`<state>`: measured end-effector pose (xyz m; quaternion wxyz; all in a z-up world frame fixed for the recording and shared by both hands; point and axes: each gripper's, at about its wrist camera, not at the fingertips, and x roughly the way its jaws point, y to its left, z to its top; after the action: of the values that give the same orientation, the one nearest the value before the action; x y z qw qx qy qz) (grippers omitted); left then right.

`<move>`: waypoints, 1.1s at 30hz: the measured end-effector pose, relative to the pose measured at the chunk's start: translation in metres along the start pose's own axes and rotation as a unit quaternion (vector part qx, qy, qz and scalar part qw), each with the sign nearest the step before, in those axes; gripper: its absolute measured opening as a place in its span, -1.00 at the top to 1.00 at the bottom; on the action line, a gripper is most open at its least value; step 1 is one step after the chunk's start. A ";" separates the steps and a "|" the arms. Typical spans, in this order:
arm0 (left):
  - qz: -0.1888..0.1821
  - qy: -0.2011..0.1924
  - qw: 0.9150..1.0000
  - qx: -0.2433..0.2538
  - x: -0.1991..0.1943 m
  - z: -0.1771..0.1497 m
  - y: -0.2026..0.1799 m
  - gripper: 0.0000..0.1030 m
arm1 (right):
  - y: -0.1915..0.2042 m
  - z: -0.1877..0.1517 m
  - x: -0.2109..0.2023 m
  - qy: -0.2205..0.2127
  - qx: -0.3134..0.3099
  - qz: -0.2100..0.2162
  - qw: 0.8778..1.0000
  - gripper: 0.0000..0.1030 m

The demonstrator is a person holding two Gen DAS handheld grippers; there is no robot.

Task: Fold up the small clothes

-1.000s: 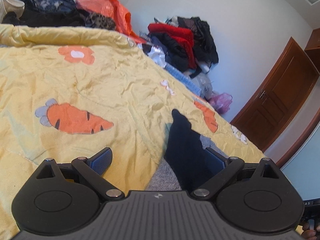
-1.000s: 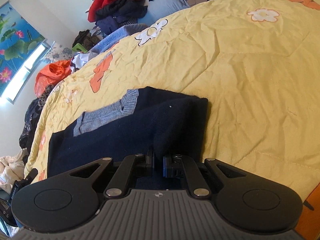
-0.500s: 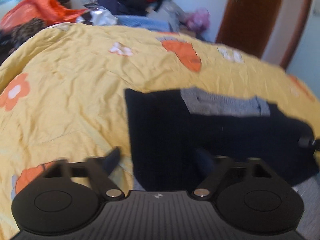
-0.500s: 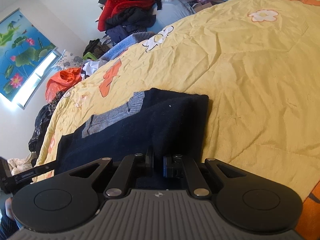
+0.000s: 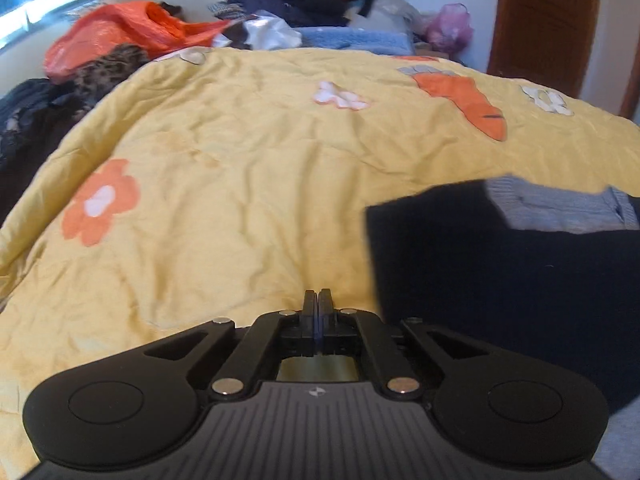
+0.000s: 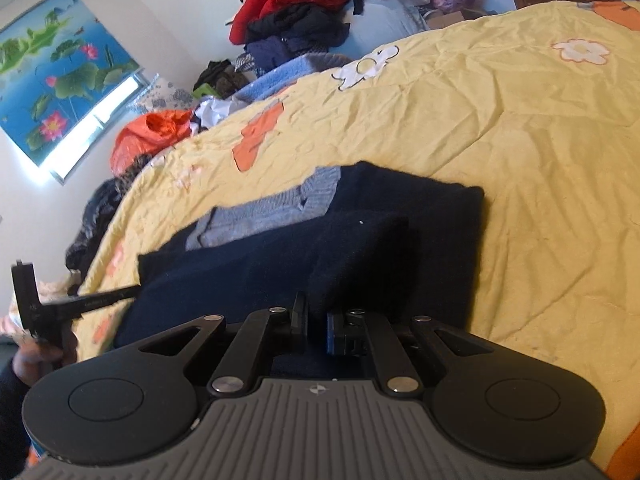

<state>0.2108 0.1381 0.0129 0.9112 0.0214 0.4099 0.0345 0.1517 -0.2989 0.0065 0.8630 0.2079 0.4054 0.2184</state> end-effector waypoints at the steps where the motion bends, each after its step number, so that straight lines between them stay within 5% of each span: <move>1: 0.010 -0.001 1.000 0.002 -0.001 0.000 0.001 1.00 | -0.004 0.000 0.000 -0.004 0.007 0.002 1.000 0.69; 4: 0.038 -0.036 0.999 0.007 -0.022 -0.002 -0.001 0.98 | -0.011 -0.001 -0.007 -0.009 0.034 0.013 0.999 0.58; 5: 0.037 -0.060 0.997 0.009 -0.034 -0.003 -0.005 0.94 | -0.011 0.000 -0.012 -0.013 0.037 0.007 0.999 0.40; 7: 0.013 -0.104 0.994 0.020 -0.058 -0.003 -0.018 0.76 | -0.006 0.000 -0.031 -0.065 0.032 -0.021 0.997 0.23; 9: -0.029 -0.139 0.990 0.026 -0.073 -0.001 -0.036 0.01 | 0.009 0.001 -0.050 -0.131 0.007 -0.051 0.990 0.22; 10: -0.047 -0.153 0.987 0.027 -0.075 0.000 -0.046 -0.86 | 0.018 0.002 -0.052 -0.146 -0.004 -0.050 0.988 0.22; 11: -0.059 -0.172 0.983 0.026 -0.075 0.000 -0.056 -1.00 | 0.027 0.004 -0.050 -0.148 -0.013 -0.044 0.988 0.21; 13: -0.068 -0.180 0.981 0.033 -0.061 0.004 -0.079 -1.00 | 0.047 0.007 -0.033 -0.128 -0.038 -0.037 0.990 0.13; 18: -0.049 -0.058 0.997 0.015 0.014 0.007 -0.104 -1.00 | 0.062 -0.001 0.030 -0.062 -0.099 -0.102 0.988 0.04; 22: -0.058 -0.064 0.996 0.019 0.025 0.002 -0.093 -1.00 | 0.059 -0.019 0.035 -0.097 -0.185 -0.127 0.970 0.03; 25: -0.059 -0.063 0.996 0.024 0.030 0.006 -0.089 -1.00 | 0.041 -0.008 0.033 -0.098 -0.145 -0.106 0.979 0.03; 31: -0.017 -0.084 0.996 0.032 0.011 -0.002 -0.094 -1.00 | 0.069 -0.027 0.015 -0.096 -0.183 -0.145 0.968 -0.12; 33: -0.020 -0.103 0.994 0.031 -0.019 -0.021 -0.095 -1.00 | 0.073 -0.043 -0.010 -0.106 -0.164 -0.098 0.976 -0.28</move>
<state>0.1873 0.0423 0.0070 0.9481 0.0450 0.3147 0.0013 0.0972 -0.2370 0.0264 0.9404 0.0448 0.2891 0.1734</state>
